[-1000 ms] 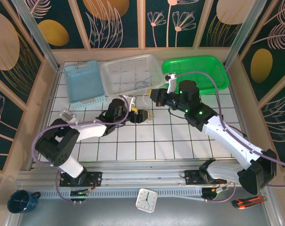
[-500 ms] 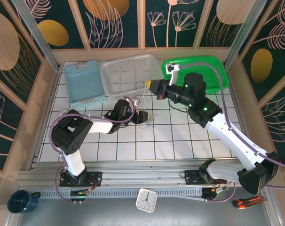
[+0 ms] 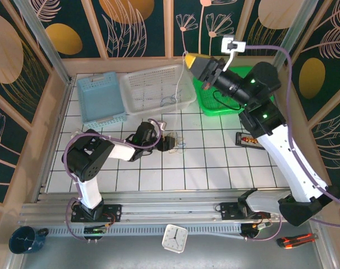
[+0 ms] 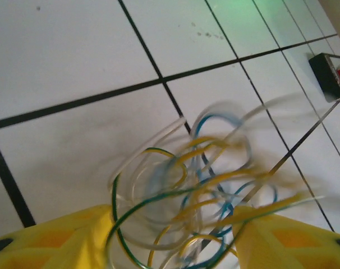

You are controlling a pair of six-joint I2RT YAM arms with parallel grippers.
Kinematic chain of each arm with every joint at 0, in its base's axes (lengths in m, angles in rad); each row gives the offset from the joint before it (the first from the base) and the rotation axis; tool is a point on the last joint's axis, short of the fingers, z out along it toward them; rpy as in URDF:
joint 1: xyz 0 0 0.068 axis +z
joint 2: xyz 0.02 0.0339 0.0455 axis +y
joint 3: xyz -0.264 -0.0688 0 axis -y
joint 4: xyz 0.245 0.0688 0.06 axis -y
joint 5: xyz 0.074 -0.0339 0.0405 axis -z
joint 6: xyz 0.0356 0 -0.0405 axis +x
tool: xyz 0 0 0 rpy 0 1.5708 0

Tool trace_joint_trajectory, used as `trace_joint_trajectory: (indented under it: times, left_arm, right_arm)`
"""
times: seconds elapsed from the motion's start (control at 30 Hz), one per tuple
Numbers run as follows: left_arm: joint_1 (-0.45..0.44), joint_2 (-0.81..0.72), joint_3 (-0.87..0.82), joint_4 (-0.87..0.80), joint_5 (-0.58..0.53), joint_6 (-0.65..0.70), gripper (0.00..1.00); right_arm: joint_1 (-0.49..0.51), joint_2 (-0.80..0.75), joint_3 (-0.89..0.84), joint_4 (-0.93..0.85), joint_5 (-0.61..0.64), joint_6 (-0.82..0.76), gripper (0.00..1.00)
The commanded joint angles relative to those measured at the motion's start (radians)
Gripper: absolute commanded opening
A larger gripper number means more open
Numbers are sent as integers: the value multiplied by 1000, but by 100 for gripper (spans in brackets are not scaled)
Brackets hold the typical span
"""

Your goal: Untangle the cables

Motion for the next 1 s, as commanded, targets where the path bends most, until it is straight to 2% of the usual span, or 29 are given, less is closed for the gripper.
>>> trace_joint_trajectory:
  times: [0.0,0.23,0.37,0.5,0.73,0.97]
  left_arm:
    - [-6,6,-25,42,9,2,58]
    - [-5,14,-38,54,11,-2,58]
    - [-6,12,-38,56,12,-2,58]
    - [-6,-14,-48,54,14,-7,64]
    - [-6,-121,-85,19,6,17,82]
    - [-5,-229,-93,-35,13,58,89]
  right_arm:
    - [-42,11,82,103,-23,30,0]
    - [-101,67,229,145,-51,82,0]
    - [-105,89,247,154,-78,108,0]
    - [-105,72,142,171,-91,128,0]
    - [-107,8,-159,223,-89,144,0]
    - [-106,-12,-254,242,-98,152,0]
